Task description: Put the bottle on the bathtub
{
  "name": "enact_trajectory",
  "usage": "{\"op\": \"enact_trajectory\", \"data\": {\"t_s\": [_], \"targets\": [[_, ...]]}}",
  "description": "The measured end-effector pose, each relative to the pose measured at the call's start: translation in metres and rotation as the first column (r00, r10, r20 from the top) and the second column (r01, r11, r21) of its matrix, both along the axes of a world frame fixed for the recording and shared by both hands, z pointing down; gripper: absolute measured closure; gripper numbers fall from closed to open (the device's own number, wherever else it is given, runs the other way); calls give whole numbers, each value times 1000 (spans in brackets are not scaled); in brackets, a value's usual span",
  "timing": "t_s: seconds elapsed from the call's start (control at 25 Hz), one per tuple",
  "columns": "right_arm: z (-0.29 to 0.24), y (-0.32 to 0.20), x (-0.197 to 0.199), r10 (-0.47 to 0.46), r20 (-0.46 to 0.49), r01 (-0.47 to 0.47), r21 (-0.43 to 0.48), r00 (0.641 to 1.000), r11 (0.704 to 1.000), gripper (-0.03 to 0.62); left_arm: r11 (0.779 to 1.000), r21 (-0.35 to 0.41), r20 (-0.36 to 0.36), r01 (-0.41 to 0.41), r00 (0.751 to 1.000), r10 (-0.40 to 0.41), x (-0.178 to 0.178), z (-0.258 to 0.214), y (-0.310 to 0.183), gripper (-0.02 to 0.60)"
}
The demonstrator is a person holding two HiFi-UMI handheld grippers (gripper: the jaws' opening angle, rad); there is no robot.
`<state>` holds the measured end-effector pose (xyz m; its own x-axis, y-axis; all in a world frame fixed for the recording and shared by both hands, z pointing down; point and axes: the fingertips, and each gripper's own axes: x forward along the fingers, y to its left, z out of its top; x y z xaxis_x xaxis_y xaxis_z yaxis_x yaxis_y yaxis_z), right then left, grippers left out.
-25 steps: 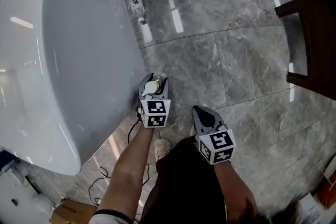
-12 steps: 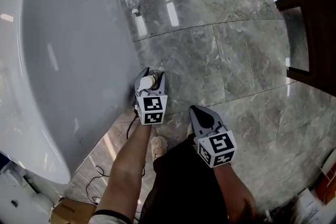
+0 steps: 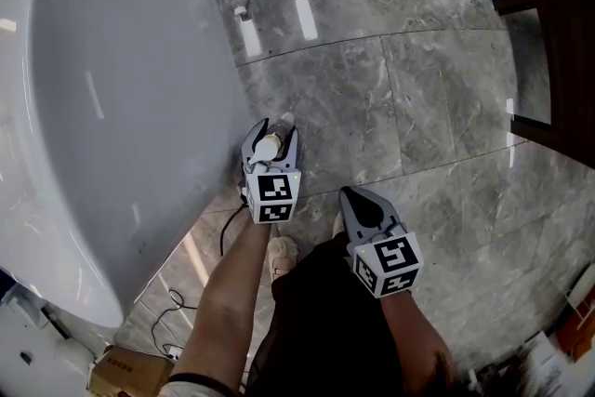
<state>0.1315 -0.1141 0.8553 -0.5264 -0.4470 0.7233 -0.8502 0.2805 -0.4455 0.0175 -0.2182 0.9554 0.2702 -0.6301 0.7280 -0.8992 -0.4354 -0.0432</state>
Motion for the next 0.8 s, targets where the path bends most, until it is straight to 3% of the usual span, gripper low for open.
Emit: {"op": "enact_trajectory", "data": {"t_s": [0.48, 0.8], "targets": [[-8, 11, 0, -6, -10, 6, -15, 1000, 1000, 568, 991, -123, 17, 55, 998, -53, -10, 9, 31, 304], [-39, 11, -4, 4, -3, -4, -21, 1000, 1000, 568, 980, -194, 25, 41, 999, -37, -12, -21, 50, 304]]}}
